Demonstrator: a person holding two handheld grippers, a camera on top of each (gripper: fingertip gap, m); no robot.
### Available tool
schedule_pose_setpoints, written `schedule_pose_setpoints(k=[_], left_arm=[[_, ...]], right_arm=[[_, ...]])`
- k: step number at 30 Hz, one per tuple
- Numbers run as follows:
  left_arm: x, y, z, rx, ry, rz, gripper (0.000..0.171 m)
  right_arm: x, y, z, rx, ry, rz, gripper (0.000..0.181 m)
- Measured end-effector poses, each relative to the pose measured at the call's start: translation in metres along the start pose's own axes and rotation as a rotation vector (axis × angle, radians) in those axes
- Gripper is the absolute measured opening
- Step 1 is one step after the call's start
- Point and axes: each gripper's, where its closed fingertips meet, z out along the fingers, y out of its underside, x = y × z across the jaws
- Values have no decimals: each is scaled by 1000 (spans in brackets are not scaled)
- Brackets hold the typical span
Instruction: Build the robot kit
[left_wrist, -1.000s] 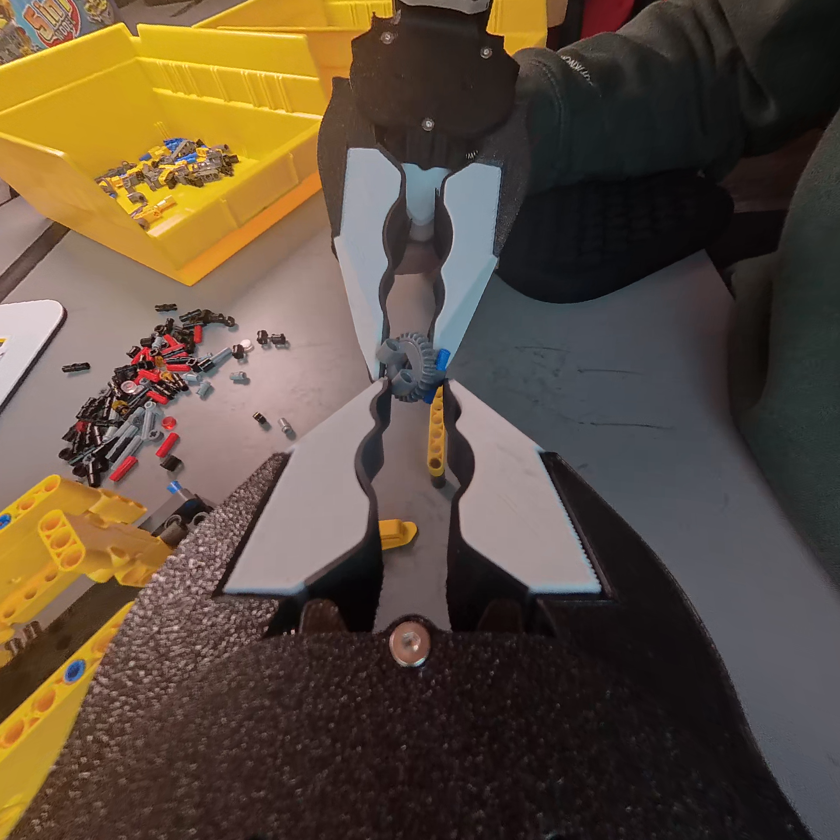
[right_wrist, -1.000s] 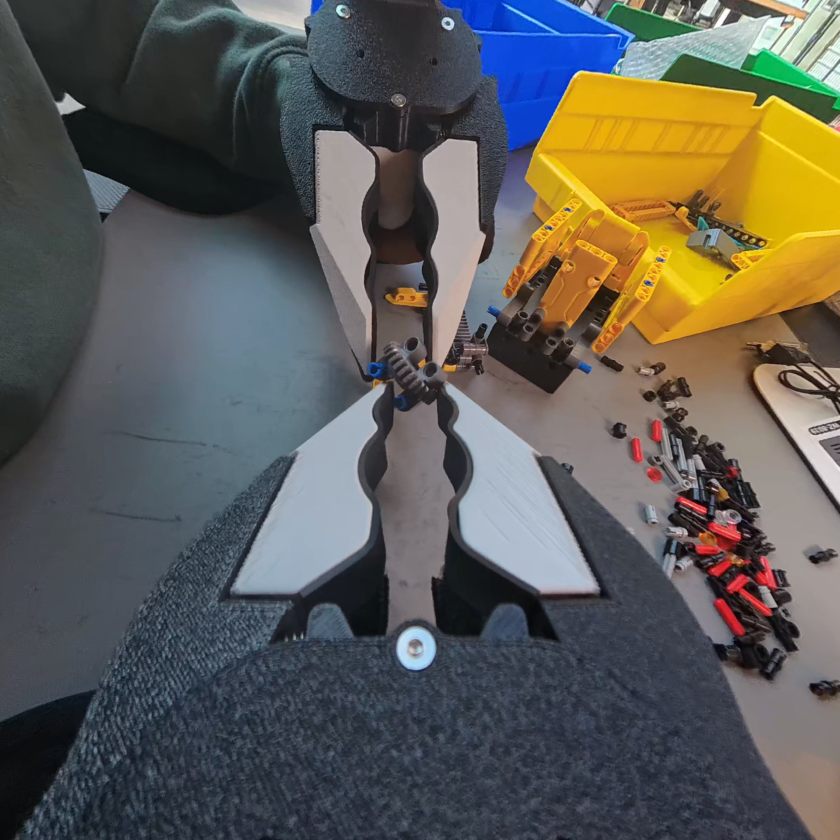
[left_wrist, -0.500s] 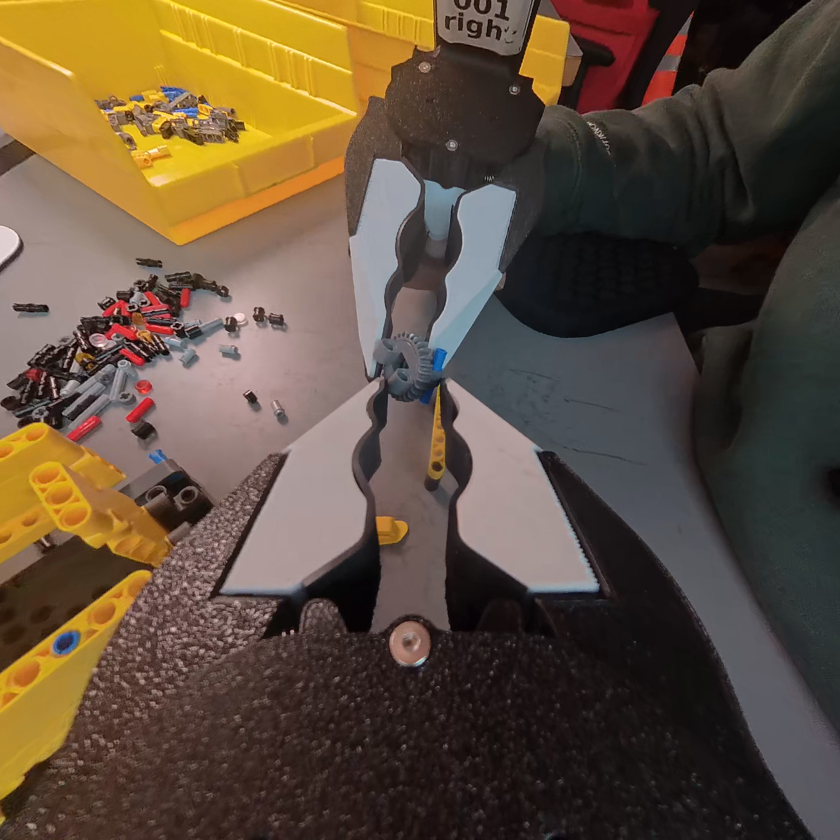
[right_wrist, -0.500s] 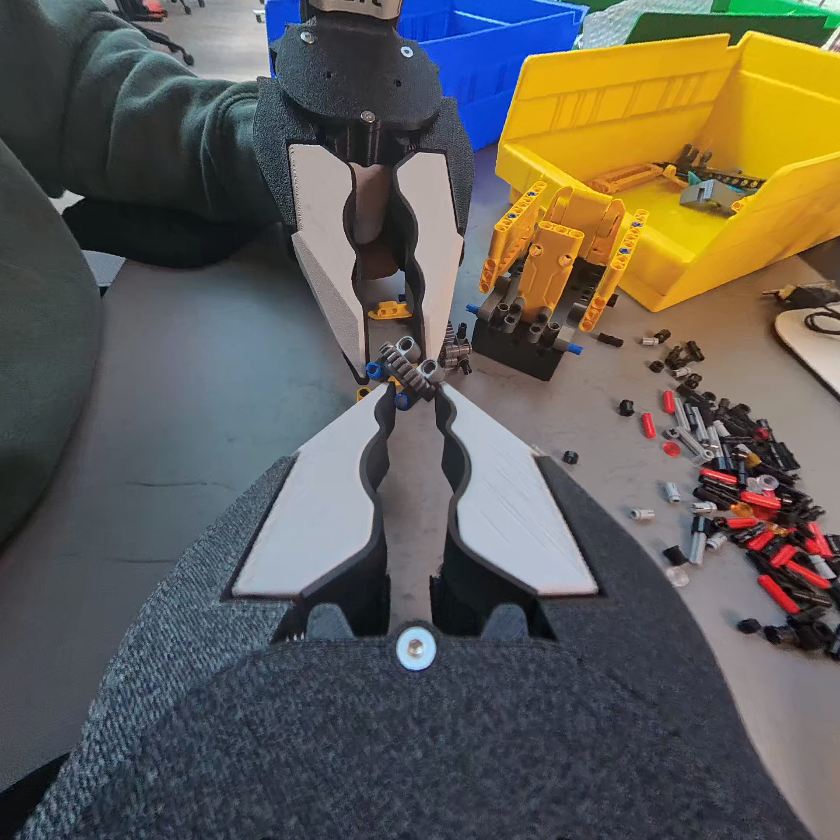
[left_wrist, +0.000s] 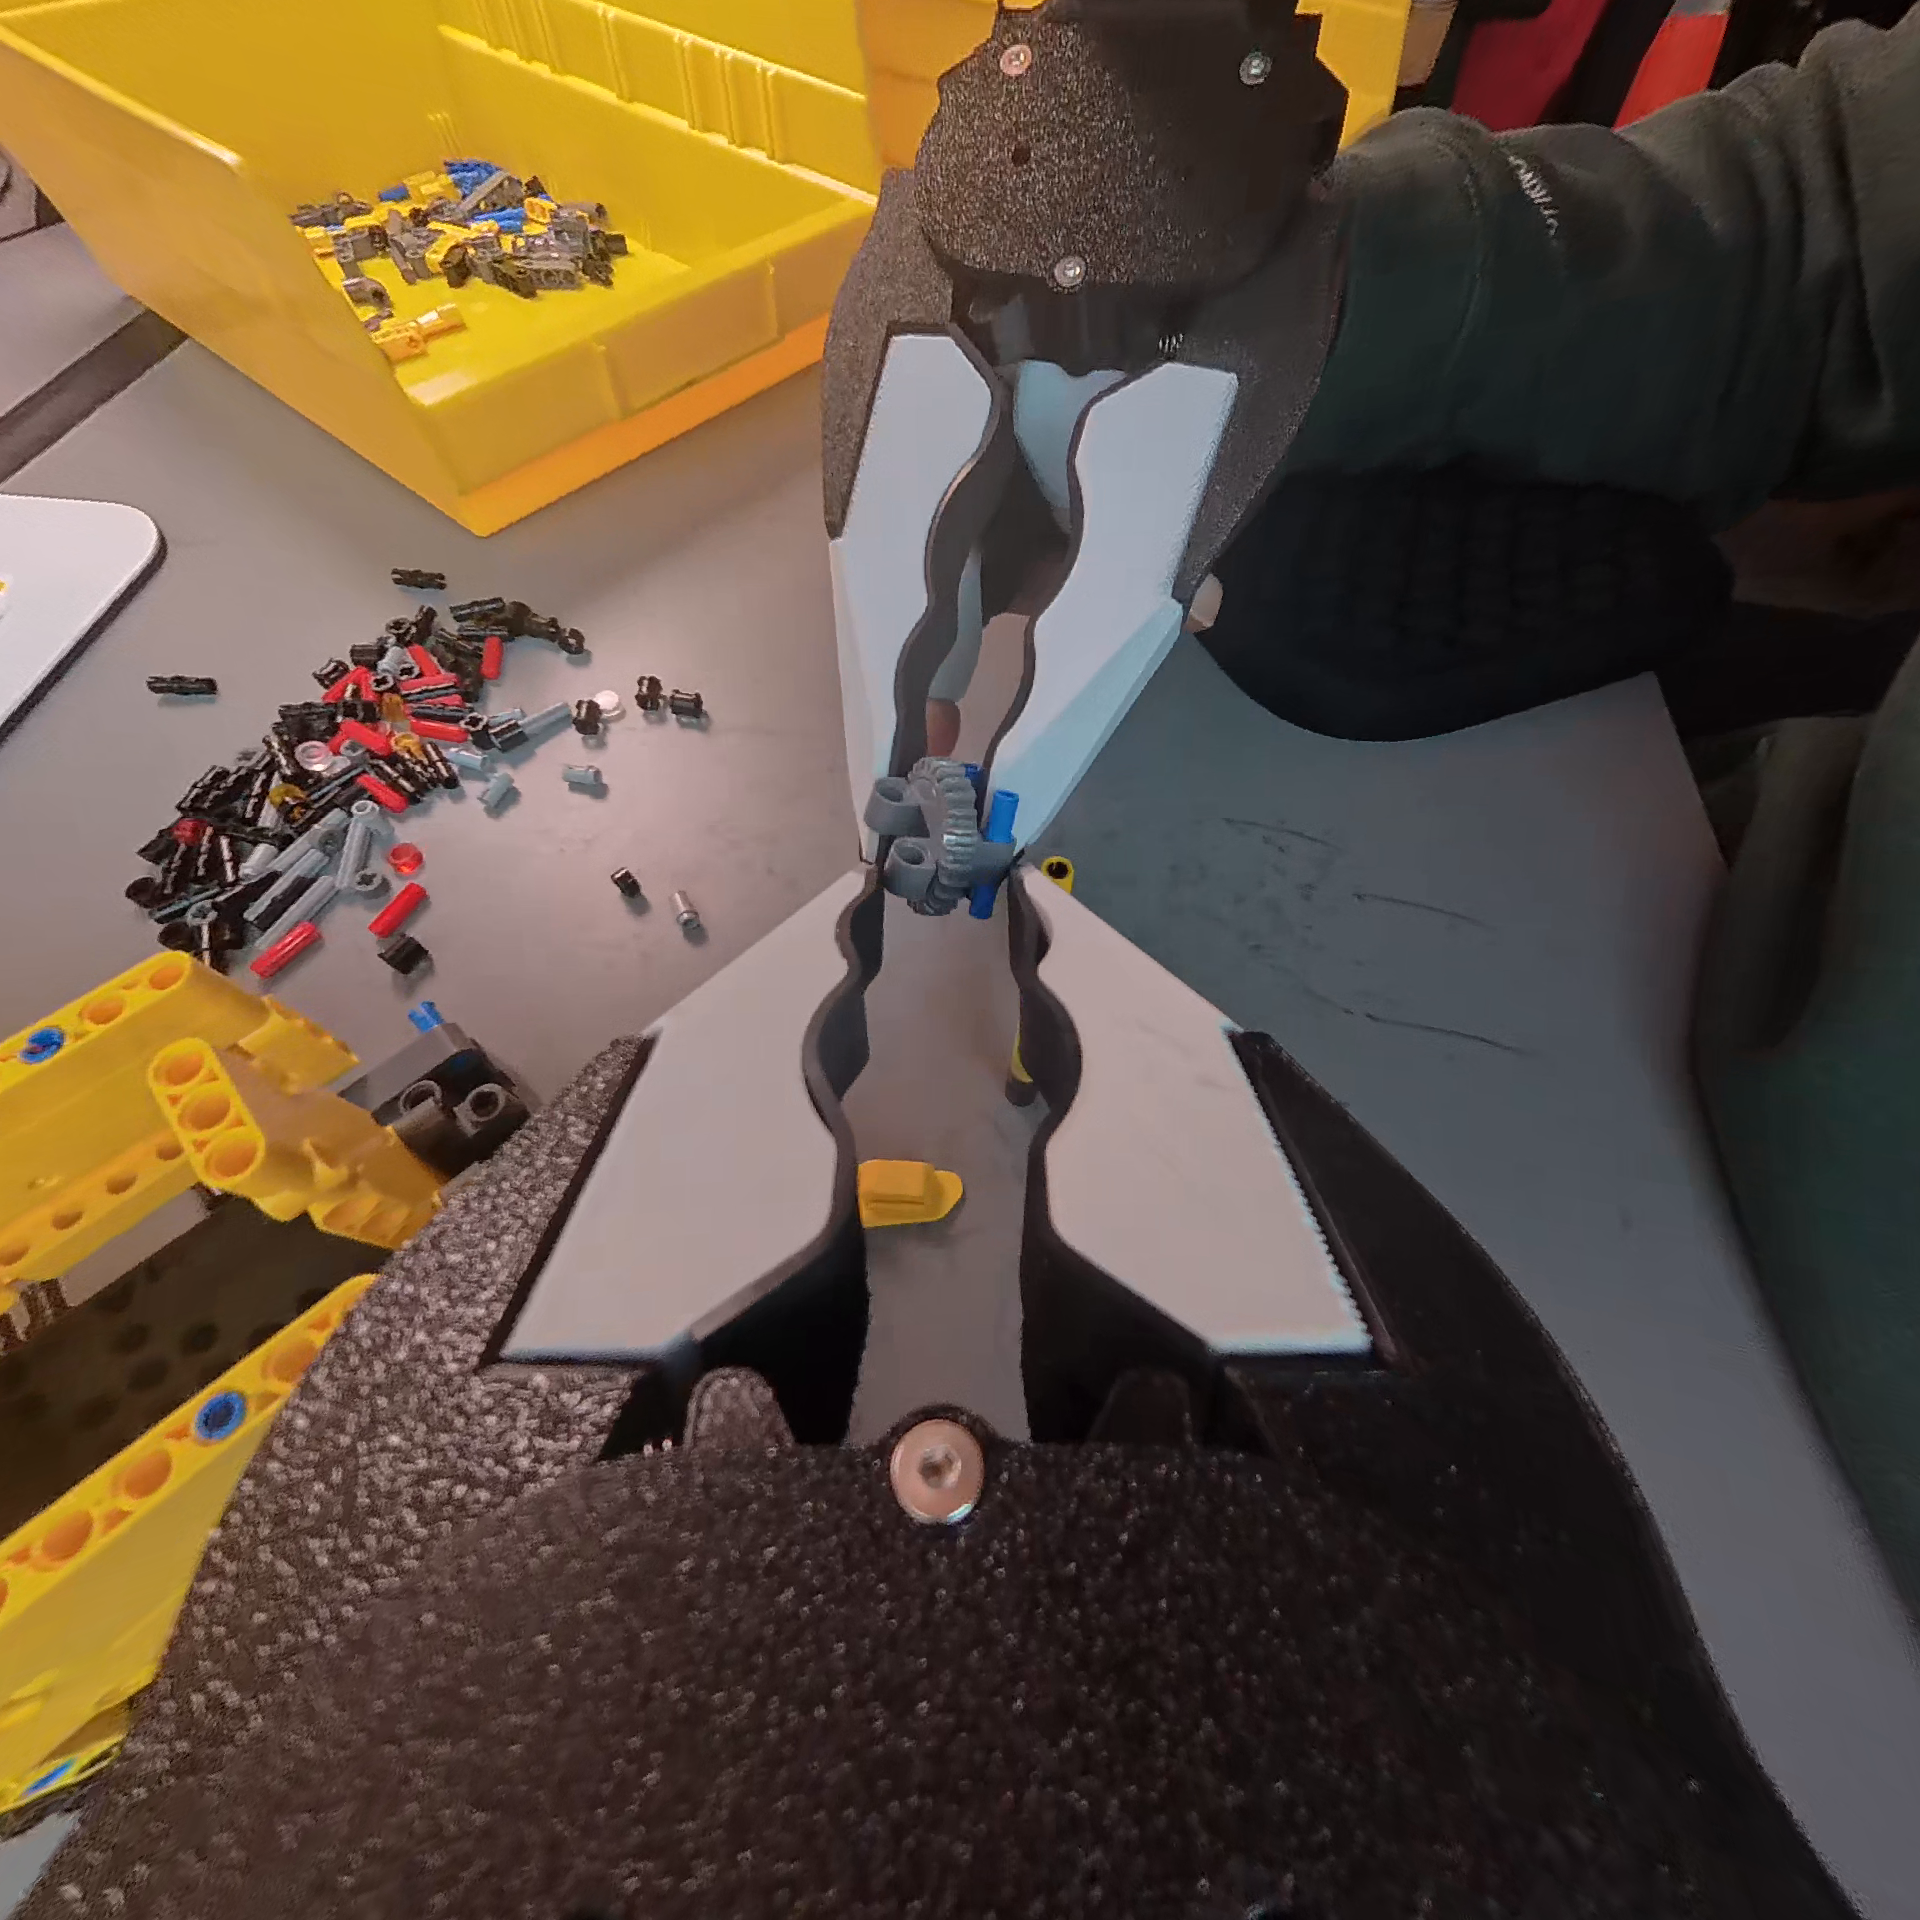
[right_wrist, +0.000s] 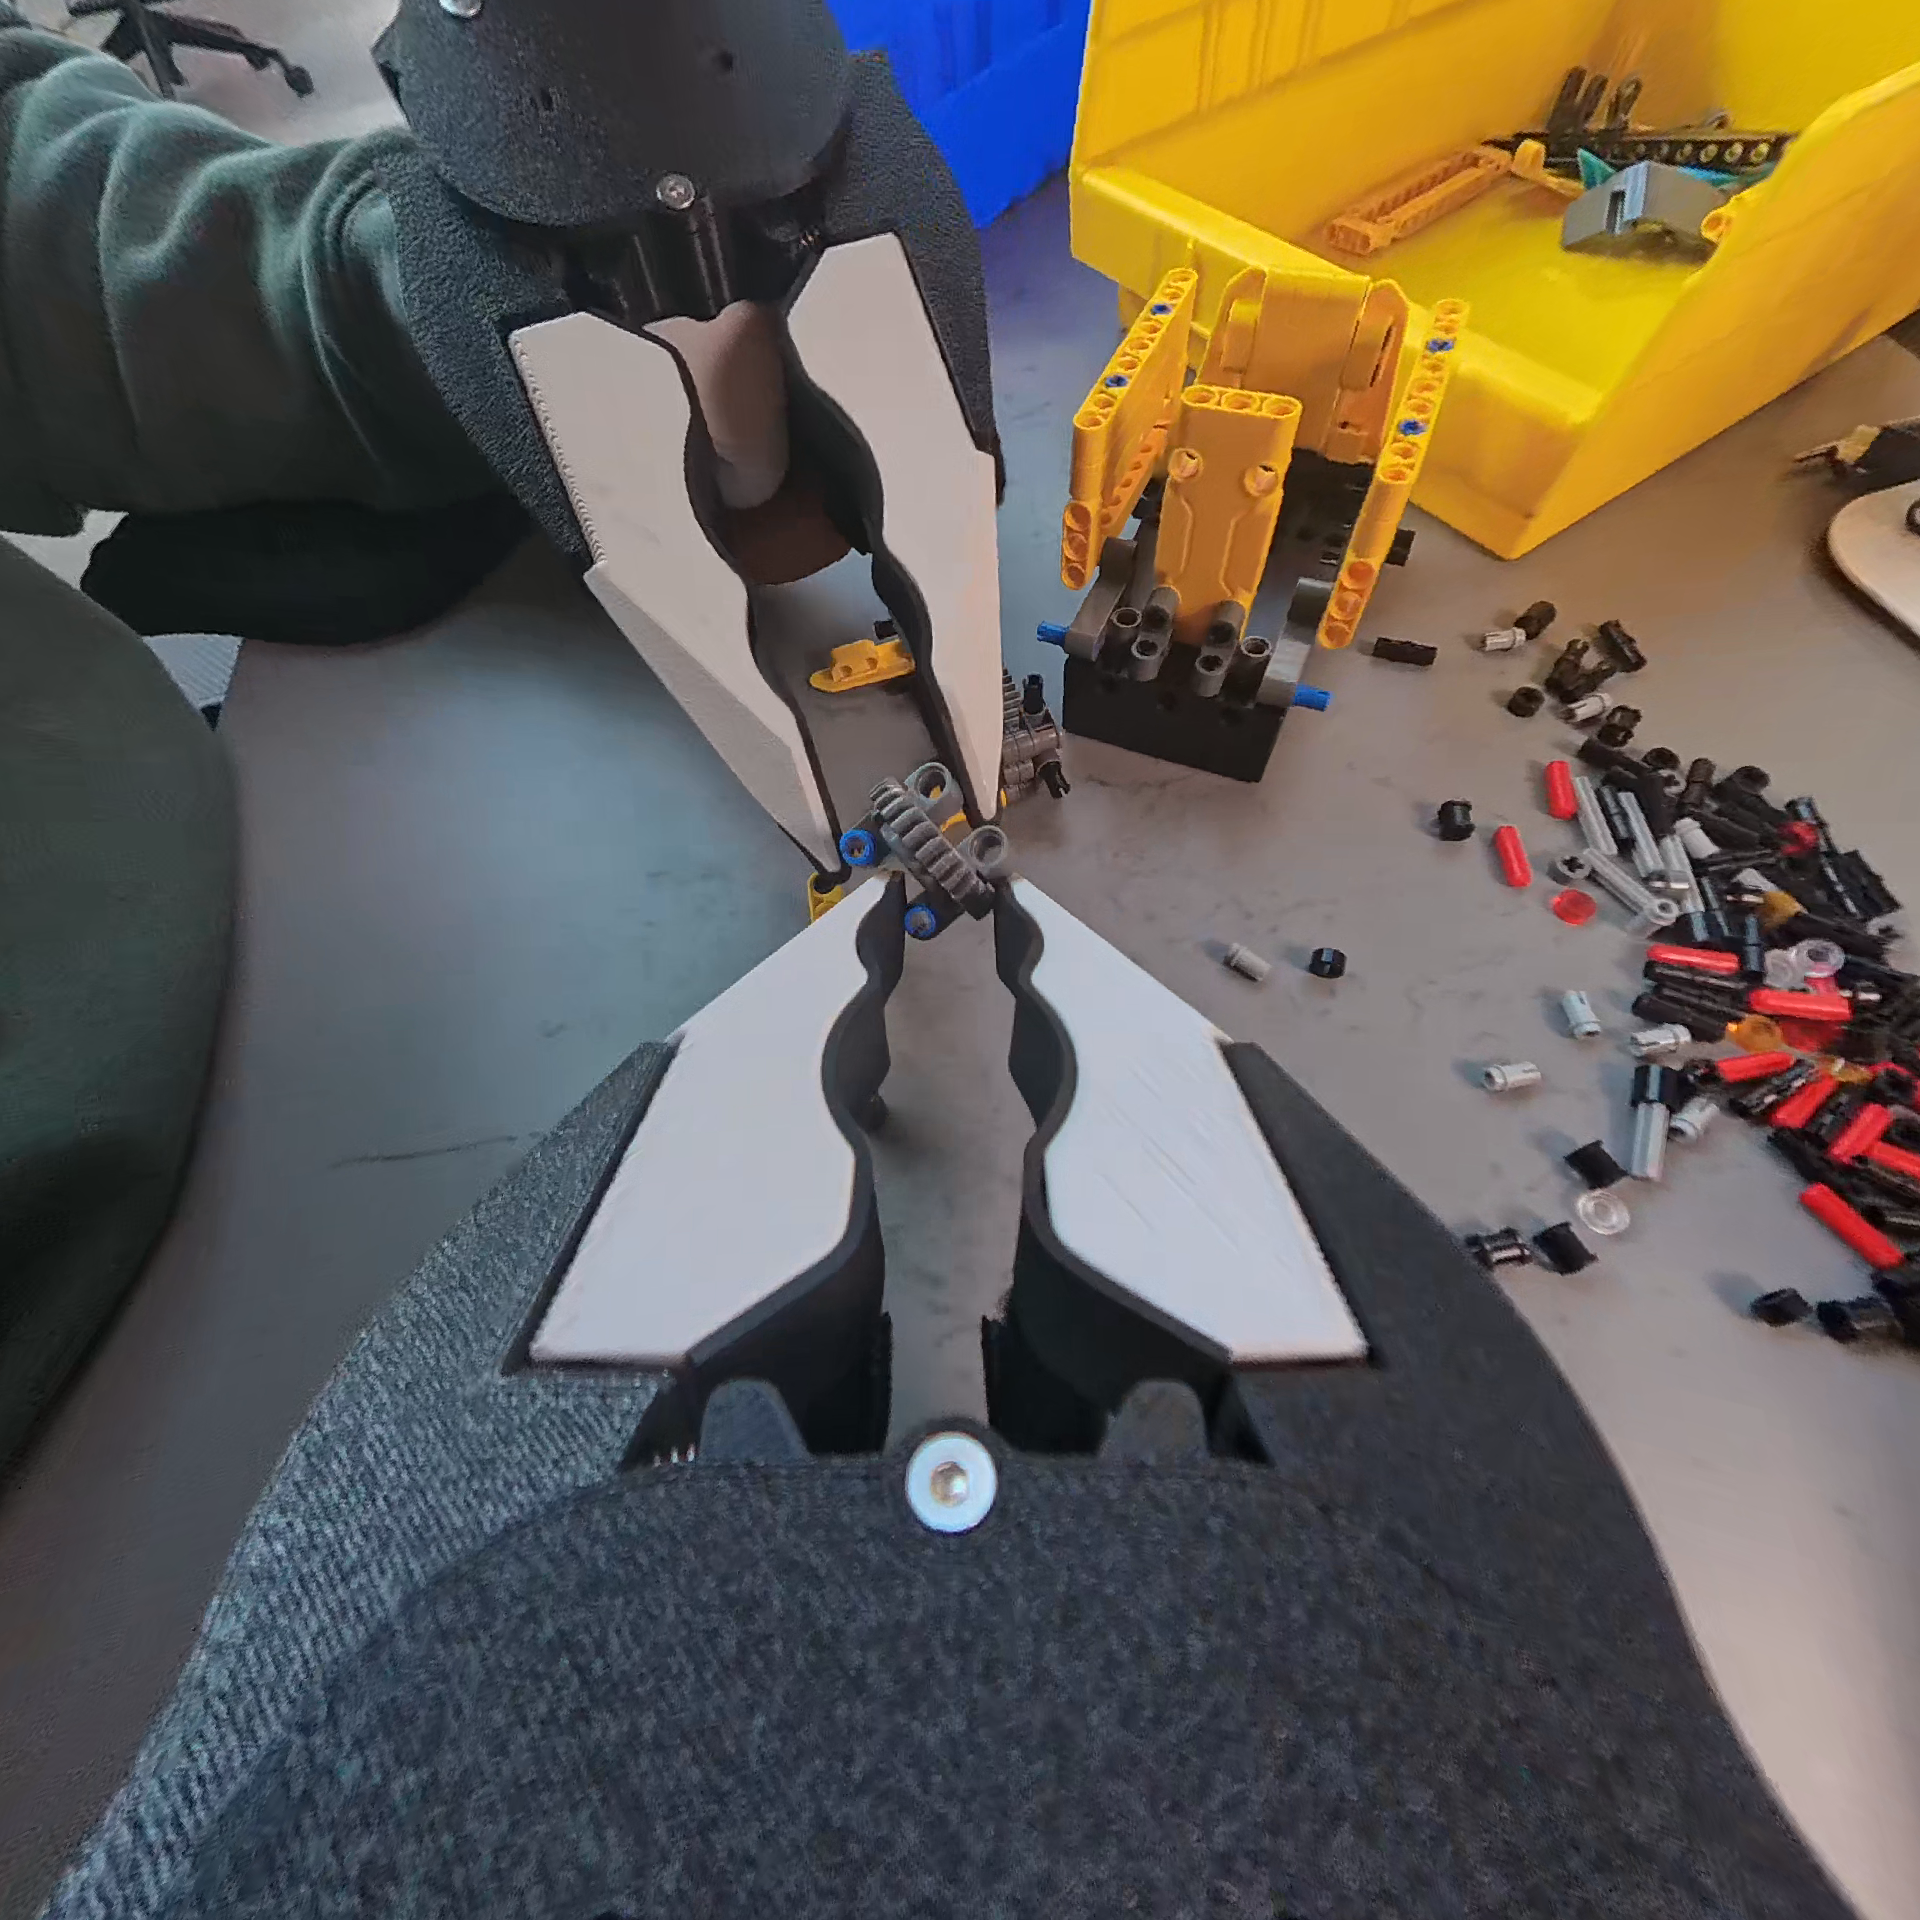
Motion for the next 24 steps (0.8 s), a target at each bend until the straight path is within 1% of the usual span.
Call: schedule_pose_setpoints(k=[2, 4, 5, 7, 10, 13, 17, 20, 22, 24], left_arm=[[4, -4, -3, 25, 58, -40, 23], [14, -11, -10, 89, 182, -114, 22], [18, -16, -14, 131, 239, -136, 22], [25, -21, -21, 178, 331, -169, 22], [28, -23, -23, 196, 387, -185, 22], [28, -21, -20, 181, 401, -177, 22], [23, -18, -14, 155, 394, -205, 22], [19, -12, -10, 115, 376, -234, 23], [15, -8, -8, 93, 336, -232, 23], [8, -4, -6, 66, 267, -224, 23]], right_arm=[[-5, -6, -5, 42, -26, -67, 16], [-15, -14, -13, 113, -85, -152, 19], [-21, -18, -17, 150, -119, -186, 24], [-26, -24, -23, 196, -147, -209, 28], [-29, -26, -25, 211, -164, -220, 28], [-34, -27, -26, 228, -200, -200, 27], [-27, -25, -25, 225, -204, -134, 15], [-22, -18, -21, 171, -187, -112, 15], [-18, -14, -18, 142, -170, -96, 15], [-12, -10, -15, 115, -140, -82, 15]])
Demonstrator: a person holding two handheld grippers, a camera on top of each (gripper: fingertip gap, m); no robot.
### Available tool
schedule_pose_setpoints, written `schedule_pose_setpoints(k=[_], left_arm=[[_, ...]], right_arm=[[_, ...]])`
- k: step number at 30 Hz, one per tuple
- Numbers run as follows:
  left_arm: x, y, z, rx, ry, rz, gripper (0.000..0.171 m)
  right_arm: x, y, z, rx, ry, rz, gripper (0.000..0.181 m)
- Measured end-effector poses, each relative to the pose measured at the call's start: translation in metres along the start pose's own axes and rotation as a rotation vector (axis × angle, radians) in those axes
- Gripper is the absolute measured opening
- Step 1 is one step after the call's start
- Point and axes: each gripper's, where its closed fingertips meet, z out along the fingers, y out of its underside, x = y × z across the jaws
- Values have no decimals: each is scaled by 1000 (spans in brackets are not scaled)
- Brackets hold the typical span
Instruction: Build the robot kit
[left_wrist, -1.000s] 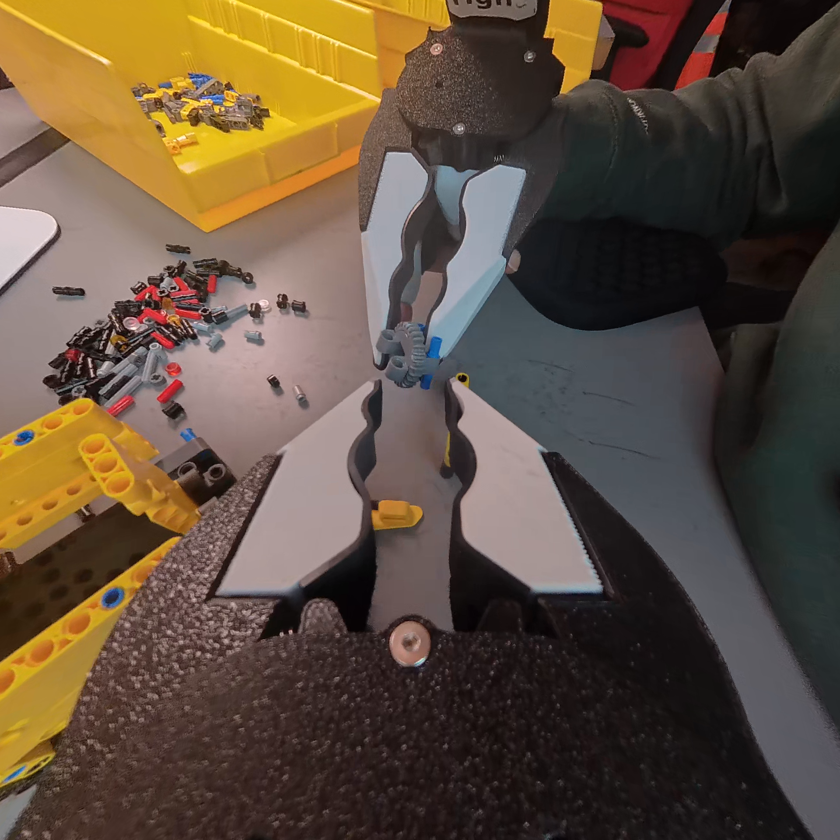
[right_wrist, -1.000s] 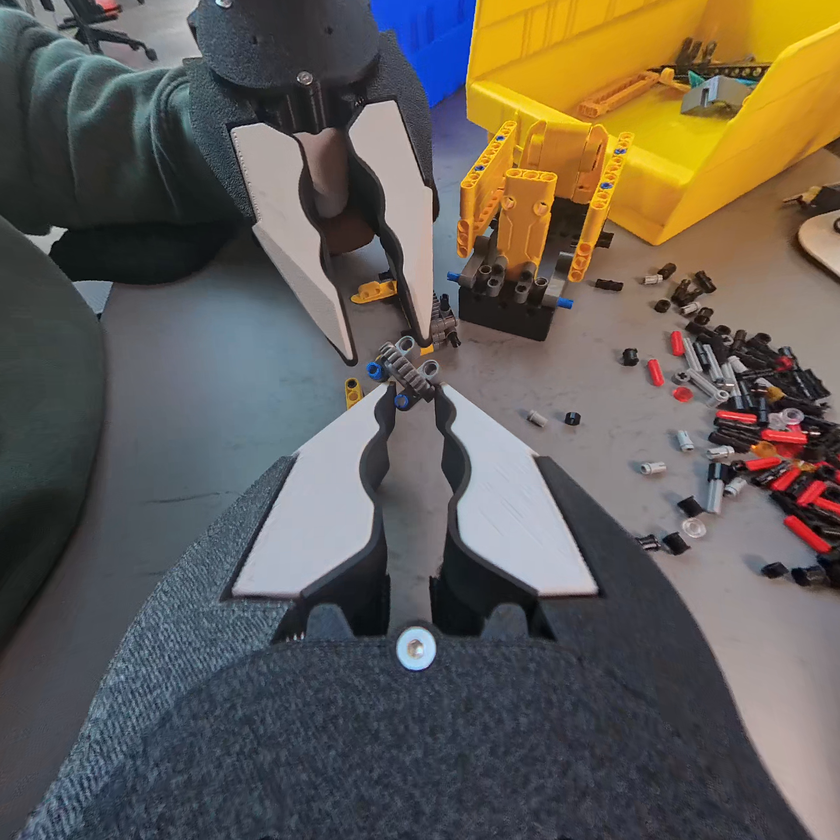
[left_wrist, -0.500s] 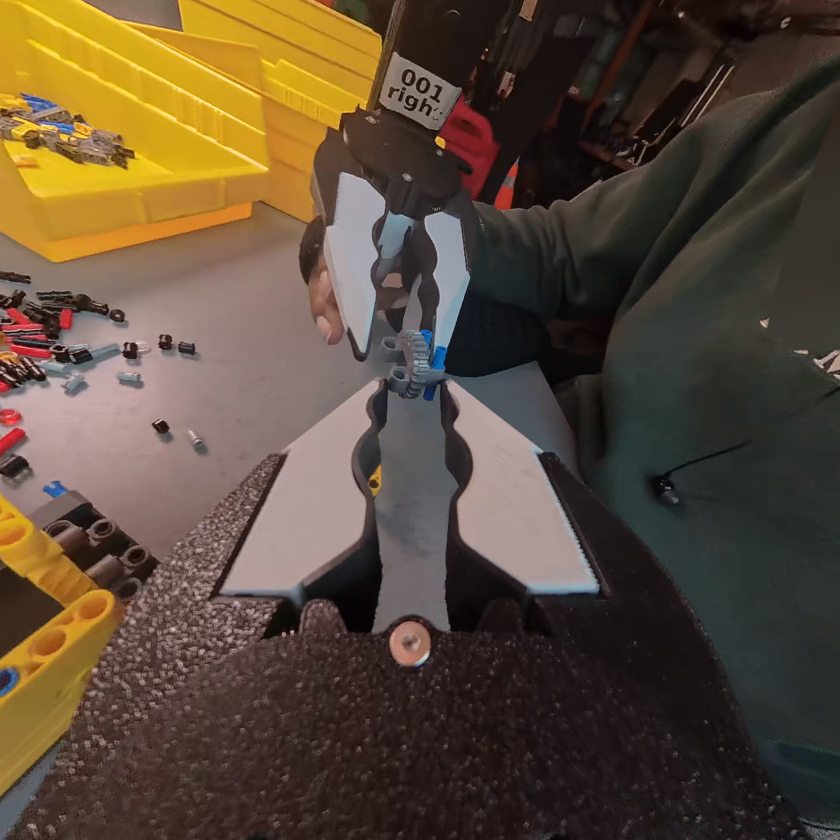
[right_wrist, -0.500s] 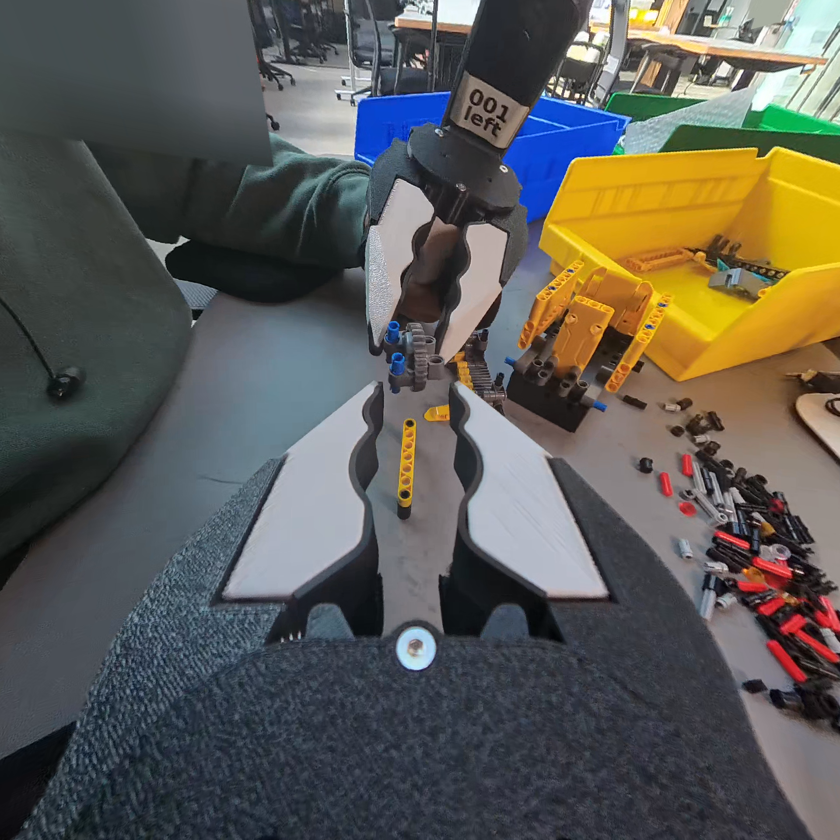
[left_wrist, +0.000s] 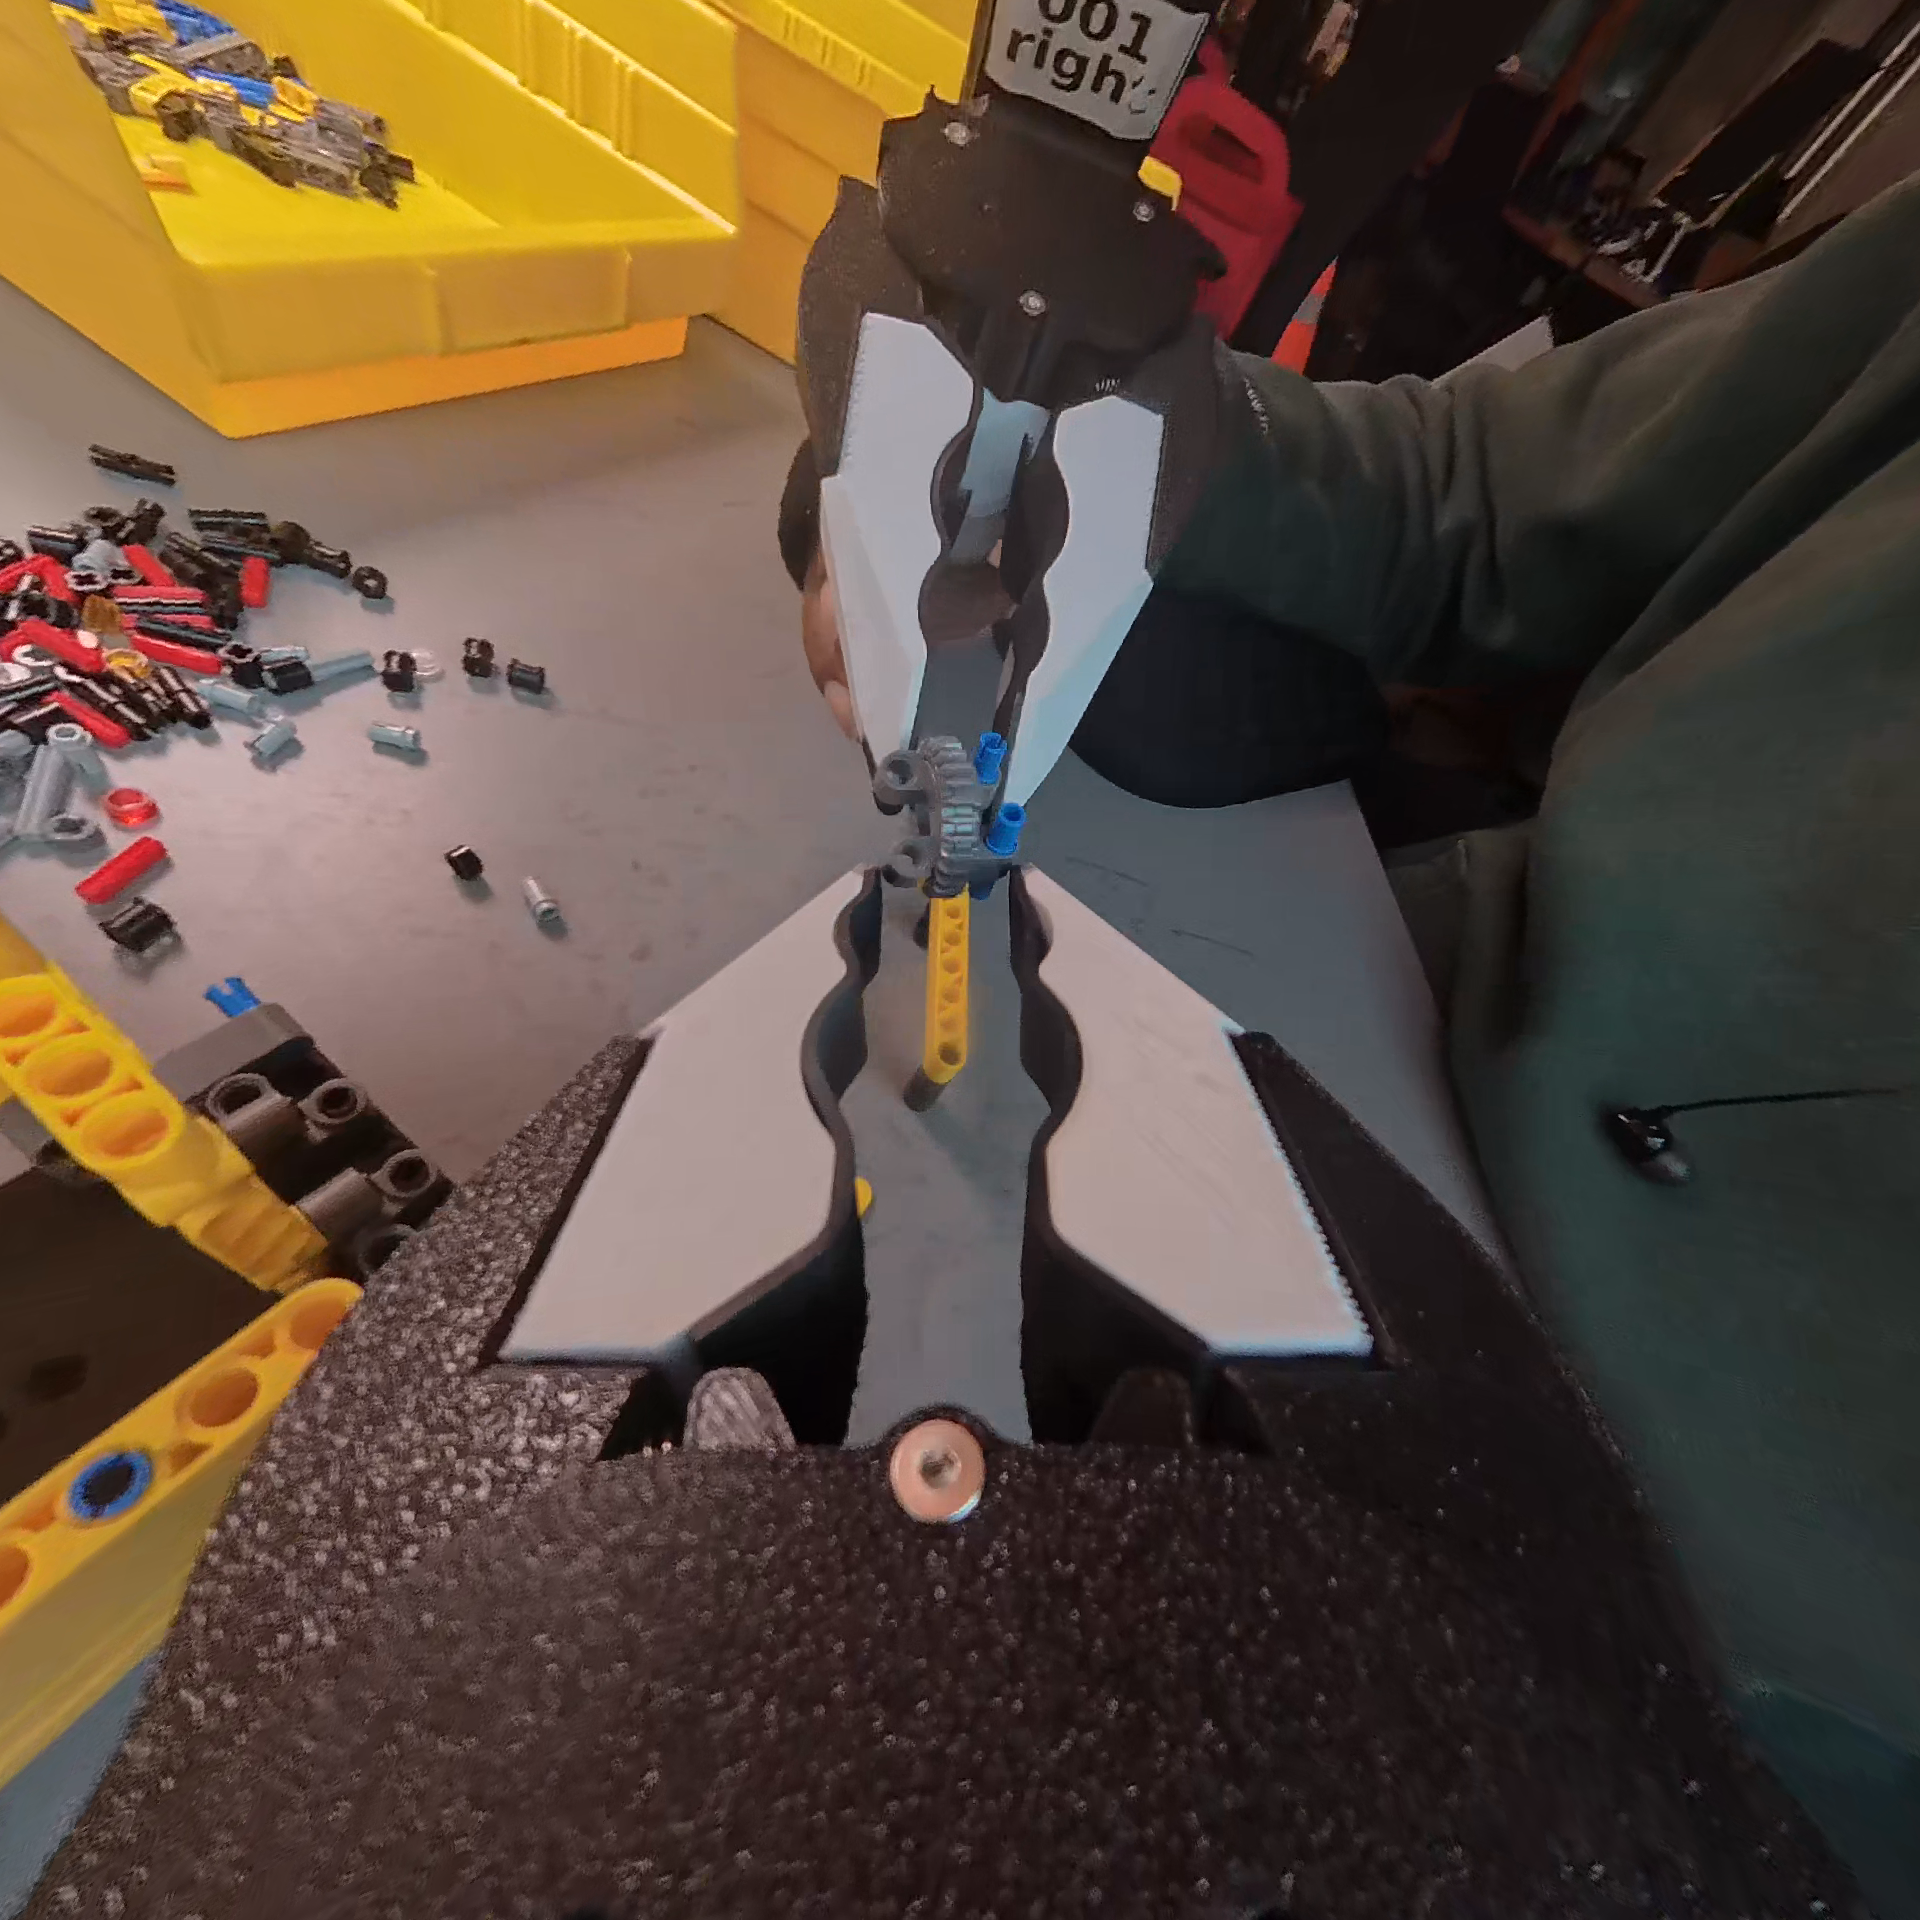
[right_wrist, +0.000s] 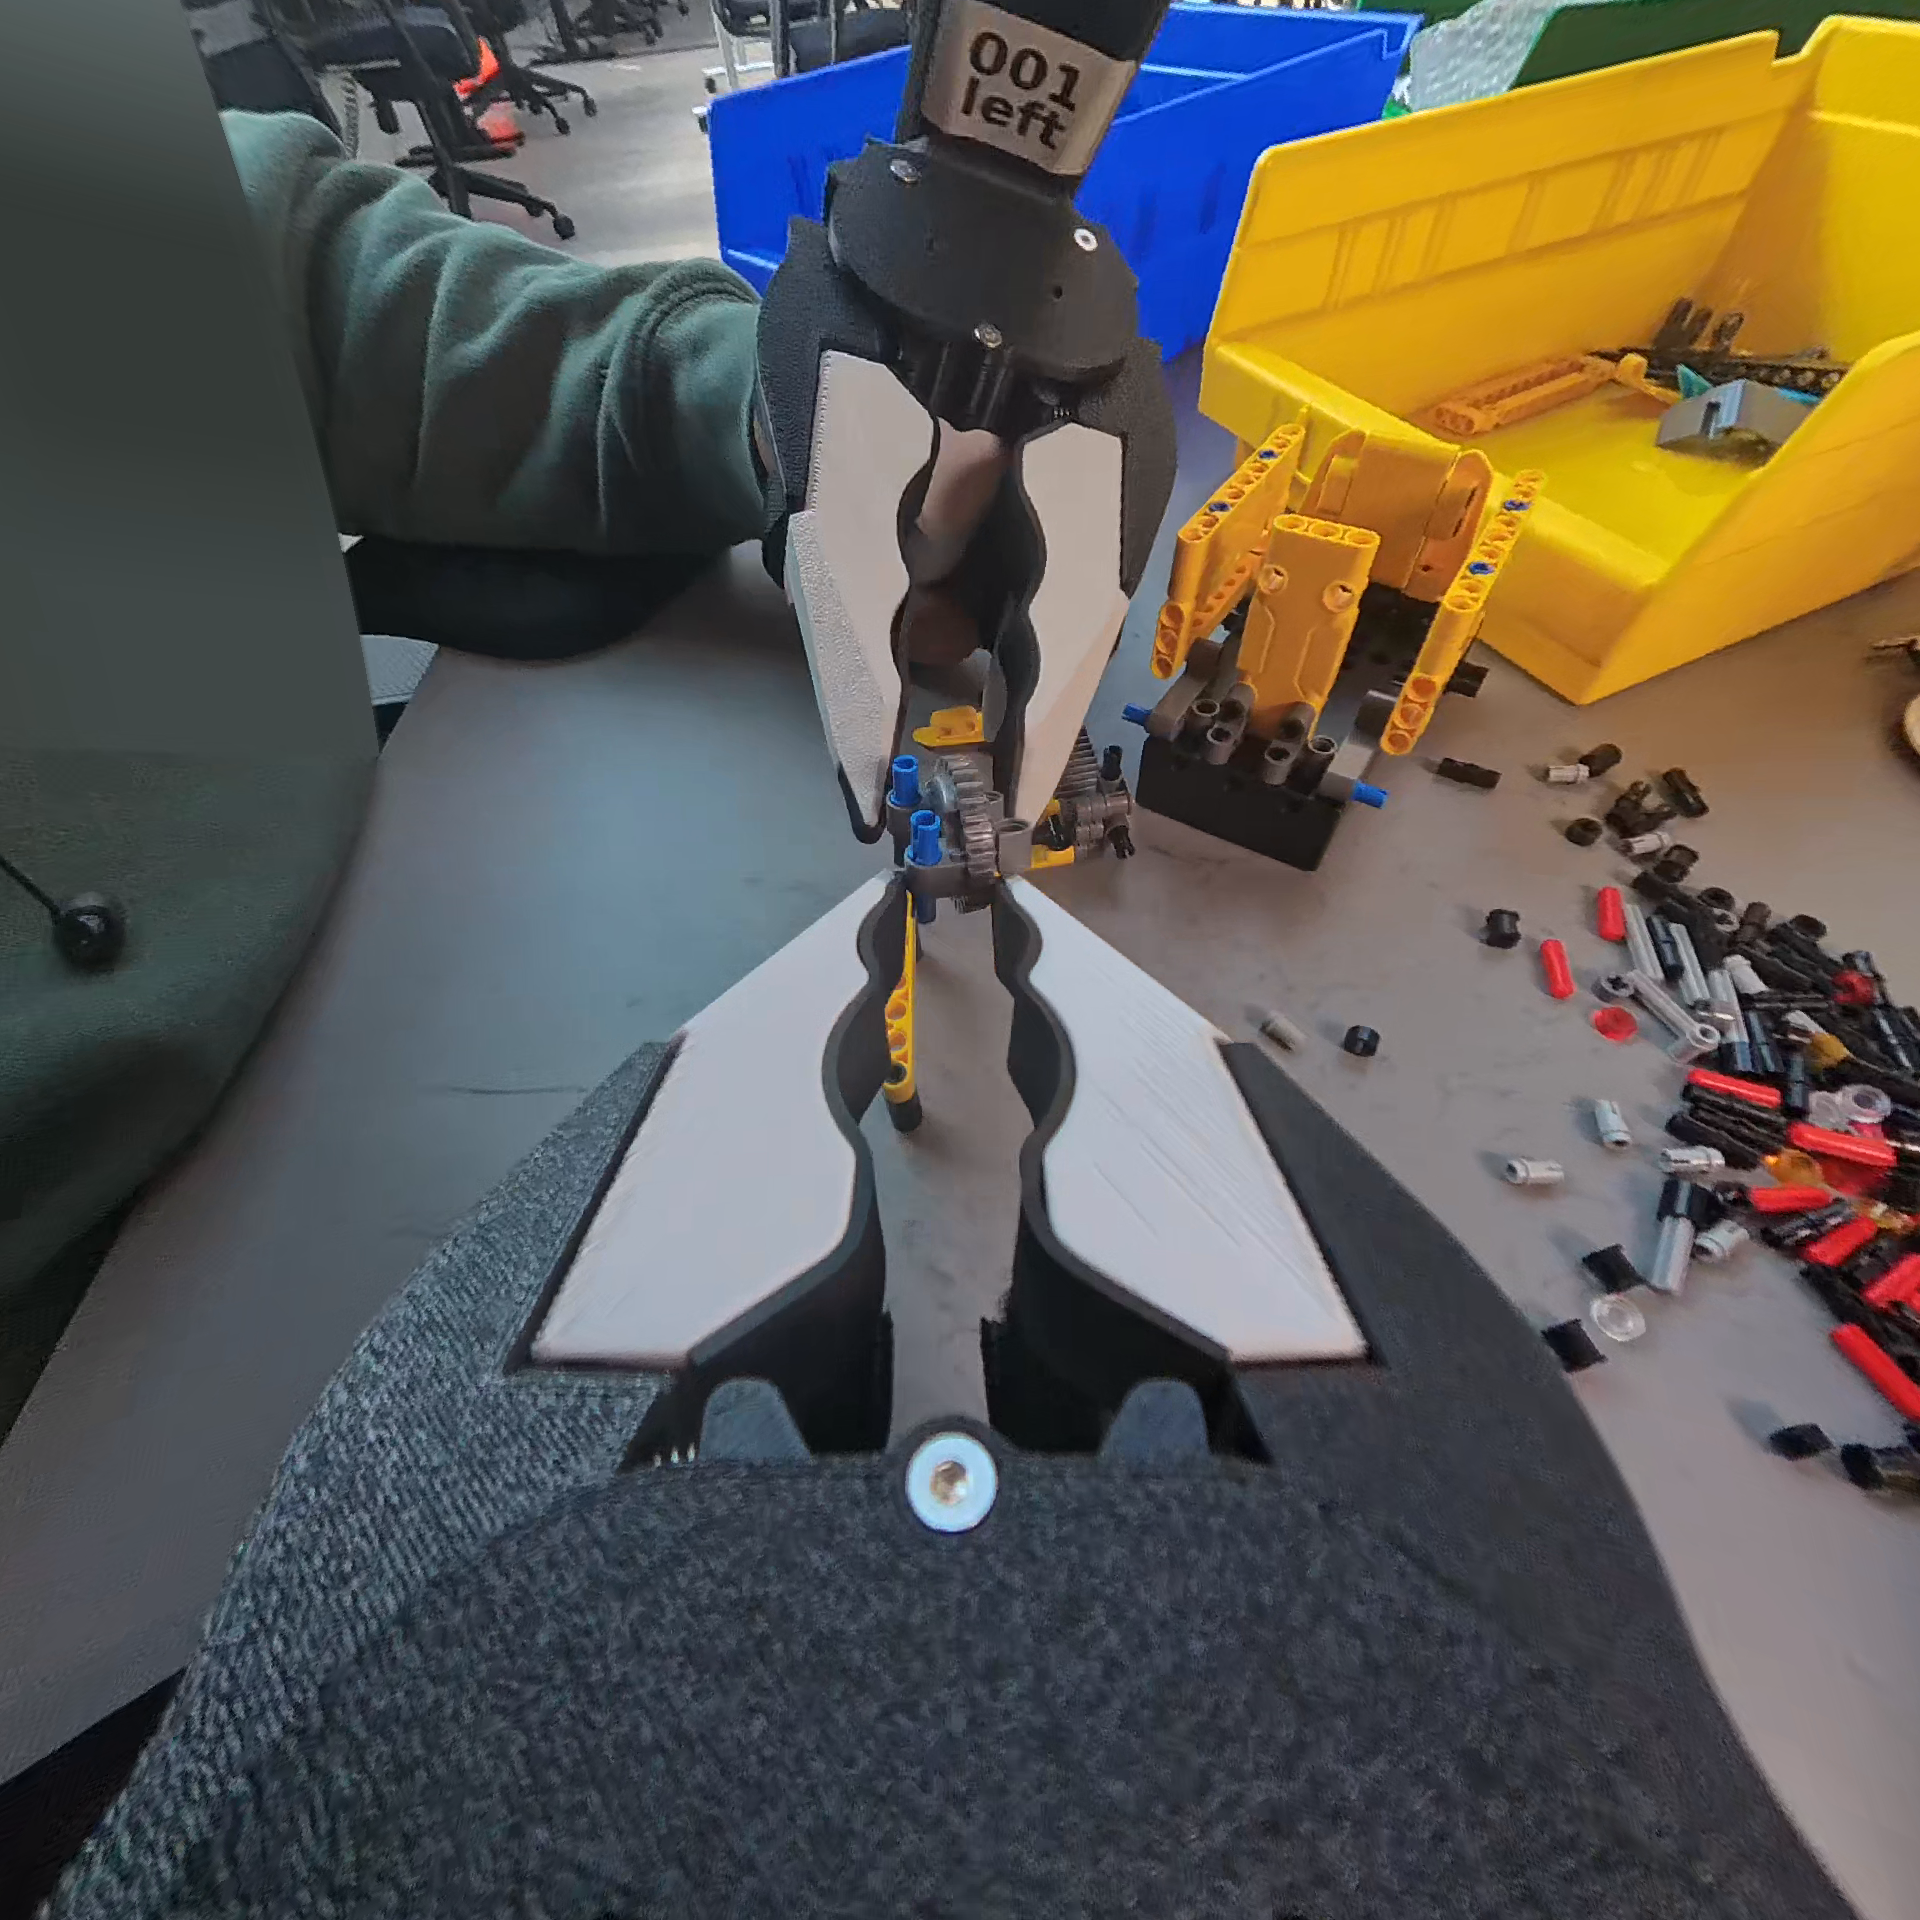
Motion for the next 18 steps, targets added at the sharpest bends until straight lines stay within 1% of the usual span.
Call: schedule_pose_setpoints(k=[3, 4, 6, 8, 13, 17, 18], left_arm=[[-7, 2, 2, -24, -93, 25, 24], [-7, 3, 3, -31, -109, 37, 27], [-8, 5, 4, -47, -138, 42, 28], [-8, 7, 6, -57, -153, 40, 23], [3, 10, 6, -91, -118, 88, 23], [1, 10, 3, -145, -173, 177, 23], [1, 9, 3, -150, -178, 188, 23]], right_arm=[[5, 6, 1, -39, 28, 23, 15], [6, 8, 2, -49, 35, 24, 15], [6, 9, 3, -57, 42, 39, 15], [3, 8, 4, -54, 38, 47, 15], [-10, 9, 4, -68, 19, 6, 15], [-13, 4, 1, -82, 49, -71, 27], [-13, 2, 1, -85, 60, -79, 27]])
